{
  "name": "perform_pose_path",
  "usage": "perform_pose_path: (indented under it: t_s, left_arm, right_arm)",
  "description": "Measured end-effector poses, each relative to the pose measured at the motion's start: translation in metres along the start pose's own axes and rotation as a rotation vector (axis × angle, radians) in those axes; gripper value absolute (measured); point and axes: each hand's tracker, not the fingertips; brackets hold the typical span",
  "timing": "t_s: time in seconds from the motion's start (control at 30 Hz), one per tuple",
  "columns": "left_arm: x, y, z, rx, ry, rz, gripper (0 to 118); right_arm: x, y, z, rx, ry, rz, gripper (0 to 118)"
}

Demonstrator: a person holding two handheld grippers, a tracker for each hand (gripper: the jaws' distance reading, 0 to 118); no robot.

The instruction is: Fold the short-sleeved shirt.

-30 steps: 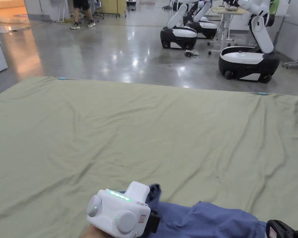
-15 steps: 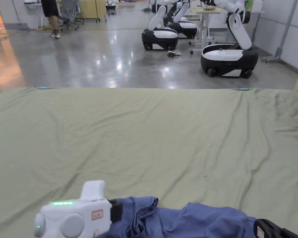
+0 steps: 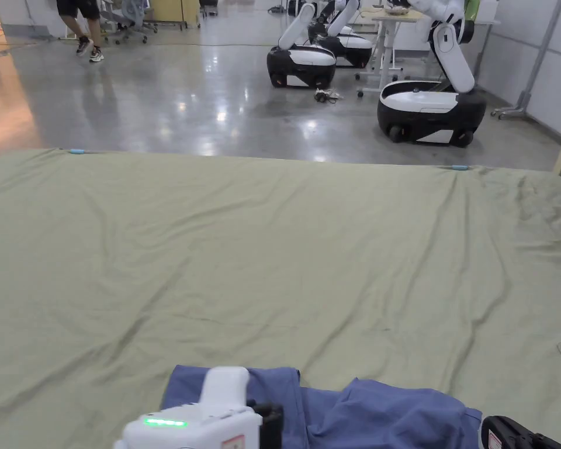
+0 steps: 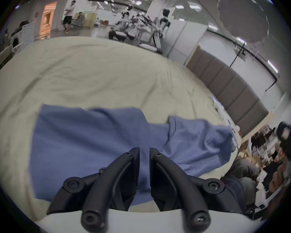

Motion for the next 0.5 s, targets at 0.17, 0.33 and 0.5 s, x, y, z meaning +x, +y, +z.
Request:
perform_pose_path:
  t_s: [0.17, 0.33, 0.5]
  left_arm:
    - [-0.051, 0.038, 0.055, 0.074, 0.005, 0.062, 15]
    - [-0.12, 0.064, 0.065, -0.034, -0.088, 0.179, 99]
    - [-0.174, 0.049, 0.036, -0.141, -0.13, 0.297, 104]
  right_arm:
    - [-0.009, -0.001, -0.018, -0.022, 0.02, 0.012, 7]
    - [-0.024, 0.003, -0.036, -0.037, 0.021, 0.04, 7]
    - [-0.04, 0.005, -0.067, -0.072, 0.03, 0.051, 7]
